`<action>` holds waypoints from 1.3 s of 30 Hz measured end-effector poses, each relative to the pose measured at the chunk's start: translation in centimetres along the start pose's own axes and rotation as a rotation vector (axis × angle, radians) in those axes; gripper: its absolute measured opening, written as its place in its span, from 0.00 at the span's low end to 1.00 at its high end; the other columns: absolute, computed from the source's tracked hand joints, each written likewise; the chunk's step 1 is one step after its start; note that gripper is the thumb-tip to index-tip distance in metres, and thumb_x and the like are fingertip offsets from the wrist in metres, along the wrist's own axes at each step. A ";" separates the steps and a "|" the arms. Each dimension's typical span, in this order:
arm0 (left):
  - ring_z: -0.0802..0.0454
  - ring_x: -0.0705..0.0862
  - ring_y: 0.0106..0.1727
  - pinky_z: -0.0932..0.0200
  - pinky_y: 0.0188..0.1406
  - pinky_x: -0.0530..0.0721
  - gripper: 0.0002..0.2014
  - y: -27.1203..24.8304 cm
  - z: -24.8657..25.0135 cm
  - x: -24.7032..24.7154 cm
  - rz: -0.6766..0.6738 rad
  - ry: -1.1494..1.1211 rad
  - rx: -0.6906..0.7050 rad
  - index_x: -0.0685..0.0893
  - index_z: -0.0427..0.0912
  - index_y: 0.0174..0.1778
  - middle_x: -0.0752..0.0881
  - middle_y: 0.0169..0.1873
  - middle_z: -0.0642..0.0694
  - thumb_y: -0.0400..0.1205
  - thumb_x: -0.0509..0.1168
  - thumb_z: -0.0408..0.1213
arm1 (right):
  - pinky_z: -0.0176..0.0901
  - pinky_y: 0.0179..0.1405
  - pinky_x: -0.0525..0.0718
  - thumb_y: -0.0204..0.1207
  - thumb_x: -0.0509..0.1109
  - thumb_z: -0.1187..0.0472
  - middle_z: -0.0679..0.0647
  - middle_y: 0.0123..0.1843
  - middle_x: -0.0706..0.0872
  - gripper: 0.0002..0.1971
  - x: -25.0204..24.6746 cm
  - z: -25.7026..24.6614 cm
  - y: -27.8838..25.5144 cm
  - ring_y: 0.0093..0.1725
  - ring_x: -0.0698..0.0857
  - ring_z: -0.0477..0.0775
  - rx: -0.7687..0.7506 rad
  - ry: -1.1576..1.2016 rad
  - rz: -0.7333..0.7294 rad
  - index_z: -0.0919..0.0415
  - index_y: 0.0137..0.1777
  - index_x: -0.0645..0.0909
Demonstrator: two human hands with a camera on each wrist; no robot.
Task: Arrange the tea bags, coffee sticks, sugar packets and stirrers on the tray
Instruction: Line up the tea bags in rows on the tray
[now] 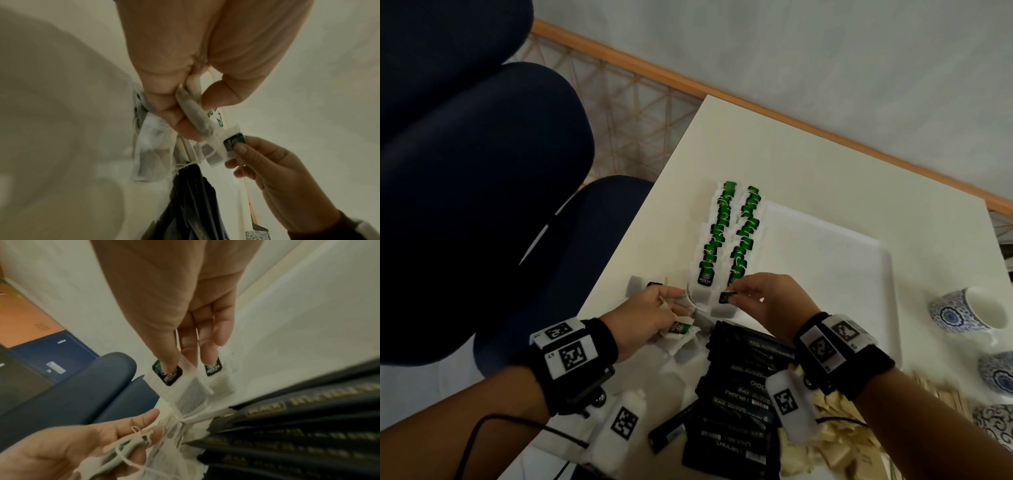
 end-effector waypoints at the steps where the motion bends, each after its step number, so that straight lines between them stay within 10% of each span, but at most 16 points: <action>1: 0.52 0.84 0.50 0.65 0.34 0.82 0.24 -0.2 0.0 -0.1 -0.009 0.000 0.000 0.75 0.41 0.67 0.85 0.57 0.42 0.78 0.53 0.16 | 0.47 0.55 0.82 0.79 0.69 0.55 0.48 0.51 0.89 0.10 0.3 0.4 0.1 0.49 0.85 0.50 0.024 0.001 -0.012 0.51 0.56 0.87; 3: 0.51 0.84 0.50 0.64 0.32 0.82 0.25 -0.2 -0.1 -0.4 -0.025 -0.016 -0.001 0.75 0.41 0.67 0.86 0.57 0.42 0.78 0.54 0.15 | 0.48 0.56 0.83 0.79 0.69 0.54 0.48 0.50 0.90 0.10 1.0 1.2 0.5 0.50 0.85 0.50 0.062 0.002 -0.035 0.50 0.56 0.87; 8: 0.43 0.84 0.63 0.43 0.62 0.82 0.19 -0.5 -0.4 -0.8 -0.045 -0.057 -0.020 0.76 0.44 0.66 0.87 0.59 0.42 0.81 0.63 0.23 | 0.42 0.52 0.81 0.79 0.67 0.52 0.48 0.50 0.89 0.10 1.3 3.3 1.5 0.49 0.85 0.51 0.142 -0.001 0.014 0.49 0.57 0.86; 15: 0.48 0.87 0.58 0.47 0.60 0.84 0.16 -0.2 -0.9 -0.8 -0.059 -0.080 -0.012 0.71 0.47 0.70 0.90 0.55 0.46 0.87 0.57 0.32 | 0.38 0.43 0.80 0.75 0.71 0.50 0.38 0.41 0.76 0.11 0.3 1.3 0.7 0.39 0.78 0.39 -0.033 -0.008 0.188 0.42 0.57 0.81; 19: 0.53 0.86 0.35 0.64 0.23 0.81 0.16 -0.2 -0.6 -0.2 -0.034 -0.065 -0.003 0.75 0.45 0.70 0.86 0.53 0.40 0.87 0.54 0.32 | 0.36 0.43 0.80 0.74 0.70 0.46 0.38 0.42 0.78 0.10 1.6 -3.6 -0.5 0.42 0.79 0.38 -0.266 0.052 0.056 0.44 0.53 0.83; 24: 0.49 0.80 0.28 0.60 0.22 0.71 0.15 0.0 -0.6 -0.1 -0.019 -0.060 0.009 0.76 0.45 0.67 0.86 0.37 0.41 0.85 0.55 0.30 | 0.35 0.46 0.80 0.70 0.74 0.46 0.42 0.47 0.83 0.14 3.2 -7.7 -2.5 0.48 0.79 0.39 -0.550 0.047 -0.069 0.47 0.54 0.85; 30: 0.57 0.69 0.16 0.66 0.15 0.64 0.12 -0.8 -0.3 0.3 -0.065 -0.048 0.057 0.80 0.39 0.63 0.80 0.23 0.47 0.88 0.54 0.33 | 0.44 0.43 0.84 0.76 0.66 0.54 0.45 0.46 0.84 0.10 3.1 -7.3 -2.2 0.46 0.81 0.44 -0.546 0.019 -0.003 0.47 0.52 0.86; 35: 0.60 0.86 0.54 0.69 0.47 0.83 0.16 -1.2 -0.1 0.7 -0.108 0.098 0.173 0.80 0.48 0.66 0.87 0.56 0.47 0.82 0.67 0.42 | 0.38 0.41 0.81 0.71 0.66 0.60 0.43 0.48 0.78 0.09 1.4 -5.4 -1.1 0.47 0.80 0.42 -0.390 0.146 0.086 0.45 0.38 0.86; 39: 0.62 0.83 0.60 0.62 0.61 0.80 0.23 -1.4 0.3 1.9 -0.220 0.129 0.273 0.82 0.56 0.62 0.86 0.58 0.53 0.70 0.73 0.47 | 0.34 0.47 0.78 0.68 0.67 0.65 0.45 0.58 0.74 0.12 1.8 -5.3 -1.3 0.54 0.78 0.43 -0.399 0.197 -0.013 0.47 0.32 0.84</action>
Point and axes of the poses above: each hand's wrist, its own y-axis towards the middle knuckle, its own x-axis out of the palm, z = x × y, the point moved 7 cm from there along y, towards the middle knuckle
